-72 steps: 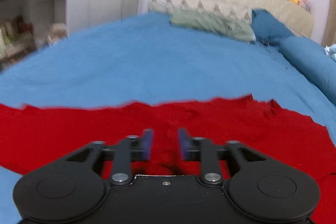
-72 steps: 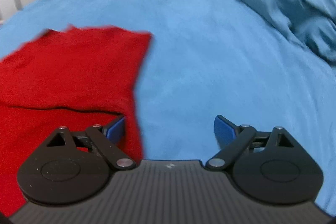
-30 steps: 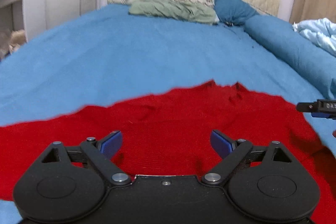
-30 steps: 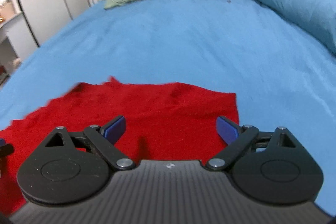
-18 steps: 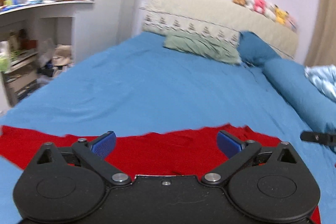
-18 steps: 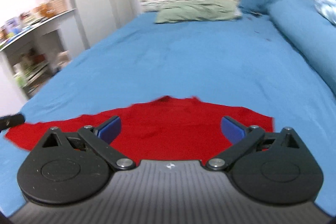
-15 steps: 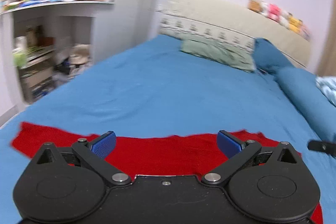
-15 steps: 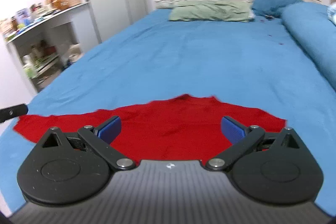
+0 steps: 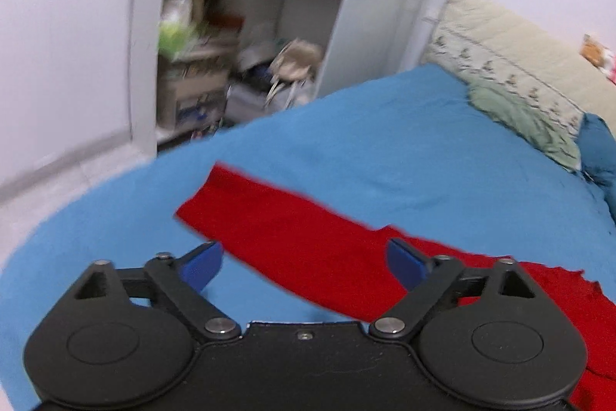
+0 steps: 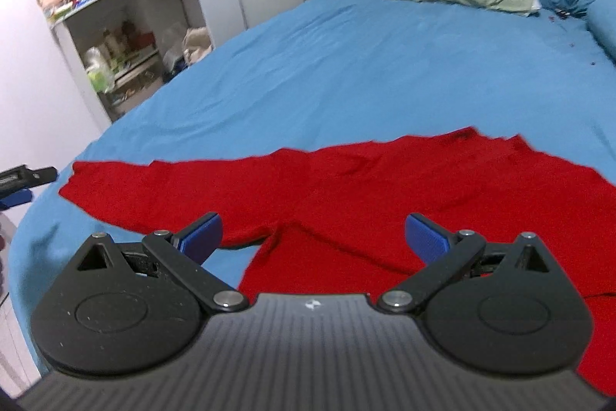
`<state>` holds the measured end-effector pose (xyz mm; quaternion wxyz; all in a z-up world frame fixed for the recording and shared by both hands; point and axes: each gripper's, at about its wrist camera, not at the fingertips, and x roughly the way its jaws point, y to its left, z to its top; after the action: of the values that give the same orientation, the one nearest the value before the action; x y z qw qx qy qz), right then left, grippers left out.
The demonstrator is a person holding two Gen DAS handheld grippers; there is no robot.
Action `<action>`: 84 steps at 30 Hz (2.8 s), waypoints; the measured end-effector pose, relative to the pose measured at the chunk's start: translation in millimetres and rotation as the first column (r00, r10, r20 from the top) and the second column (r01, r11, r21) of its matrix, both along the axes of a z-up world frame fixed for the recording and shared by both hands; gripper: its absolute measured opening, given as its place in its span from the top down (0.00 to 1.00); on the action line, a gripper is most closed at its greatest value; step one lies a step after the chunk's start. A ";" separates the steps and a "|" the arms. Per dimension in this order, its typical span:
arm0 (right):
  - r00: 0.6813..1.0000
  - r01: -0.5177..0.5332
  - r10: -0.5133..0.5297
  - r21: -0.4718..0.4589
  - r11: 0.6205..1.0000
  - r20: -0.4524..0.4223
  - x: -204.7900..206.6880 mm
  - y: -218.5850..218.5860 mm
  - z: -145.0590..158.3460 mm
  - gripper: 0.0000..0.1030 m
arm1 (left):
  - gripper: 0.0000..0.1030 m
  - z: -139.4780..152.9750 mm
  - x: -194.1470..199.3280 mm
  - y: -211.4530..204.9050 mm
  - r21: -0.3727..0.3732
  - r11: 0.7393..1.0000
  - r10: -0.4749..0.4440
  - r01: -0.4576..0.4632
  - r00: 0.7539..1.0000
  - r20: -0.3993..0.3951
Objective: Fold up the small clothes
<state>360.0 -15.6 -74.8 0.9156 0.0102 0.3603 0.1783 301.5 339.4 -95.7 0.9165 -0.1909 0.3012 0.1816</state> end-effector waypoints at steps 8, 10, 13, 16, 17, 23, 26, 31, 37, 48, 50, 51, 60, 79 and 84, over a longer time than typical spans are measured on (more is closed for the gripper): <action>0.999 -0.008 0.009 0.014 1.000 -0.041 13.9 19.1 -25.0 0.00 | 0.36 -50.9 26.4 36.2 -0.119 0.991 0.055 -0.060 0.997 -0.046; 0.999 -0.009 0.009 0.008 1.000 -0.046 17.0 19.7 -29.9 0.00 | 0.46 -51.8 35.3 35.0 -0.087 0.994 0.061 -0.064 0.997 -0.042; 0.999 -0.005 0.005 -0.001 1.000 -0.051 20.5 18.1 -36.8 0.00 | 0.94 -55.4 50.9 37.9 -0.046 0.995 0.088 -0.091 0.994 -0.066; 0.998 0.007 -0.006 0.002 1.000 -0.055 23.1 13.5 -40.9 0.00 | 0.94 -51.9 56.5 37.0 -0.031 0.994 0.105 -0.107 0.993 -0.055; 0.998 0.012 -0.012 0.002 1.000 -0.054 23.4 11.2 -41.9 0.00 | 0.95 -47.9 59.9 33.1 -0.007 0.995 0.099 -0.099 0.994 -0.050; 0.998 0.055 -0.055 0.016 0.998 -0.045 24.5 -12.8 -41.3 0.00 | 0.95 5.6 69.5 -32.5 0.145 0.988 -0.059 0.050 0.997 0.058; 0.996 0.087 -0.087 0.024 0.996 -0.033 23.5 -29.2 -36.6 0.00 | 0.95 38.3 78.8 -86.2 0.183 0.969 -0.190 0.167 0.974 0.121; 0.989 0.148 -0.148 0.013 0.989 -0.018 19.5 -65.1 -28.7 0.00 | 0.95 63.5 101.2 -201.8 0.229 0.883 -0.448 0.410 0.881 0.153; 0.971 0.235 -0.236 -0.025 0.972 -0.032 13.7 -122.3 -33.0 0.00 | 0.95 16.9 116.4 -332.2 0.206 0.727 -0.669 0.655 0.744 -0.004; 0.952 0.283 -0.289 -0.068 0.957 -0.097 9.3 -170.7 -61.5 0.00 | 0.82 -63.7 91.8 -384.9 0.231 0.584 -0.756 0.778 0.625 -0.194; 0.953 0.283 -0.288 -0.063 0.957 -0.092 11.8 -168.7 -58.4 0.00 | 0.54 -56.1 89.6 -375.8 0.207 0.597 -0.758 0.775 0.629 -0.172; 0.954 0.281 -0.286 -0.060 0.958 -0.086 11.6 -168.1 -56.6 0.00 | 0.40 -51.2 86.6 -368.3 0.203 0.615 -0.749 0.762 0.645 -0.152; 0.990 0.140 -0.143 -0.112 0.984 -0.021 24.1 -128.2 -42.5 0.00 | 0.12 -21.8 67.1 -273.5 0.366 0.749 -0.548 0.552 0.827 -0.126; 0.996 -0.084 0.092 -0.275 0.958 0.018 75.5 -20.5 -80.6 0.74 | 0.12 -42.2 67.4 -195.7 0.155 0.871 -0.451 0.465 0.885 -0.117; 0.989 0.115 -0.097 -0.172 0.978 0.112 86.0 -81.8 -39.7 0.75 | 0.12 -39.2 68.7 -202.4 0.099 0.856 -0.499 0.507 0.861 -0.095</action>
<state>446.0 -97.5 -114.5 0.9384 -0.0616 0.3261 0.0966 370.2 136.9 -134.9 0.9315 -0.0436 0.3589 -0.0402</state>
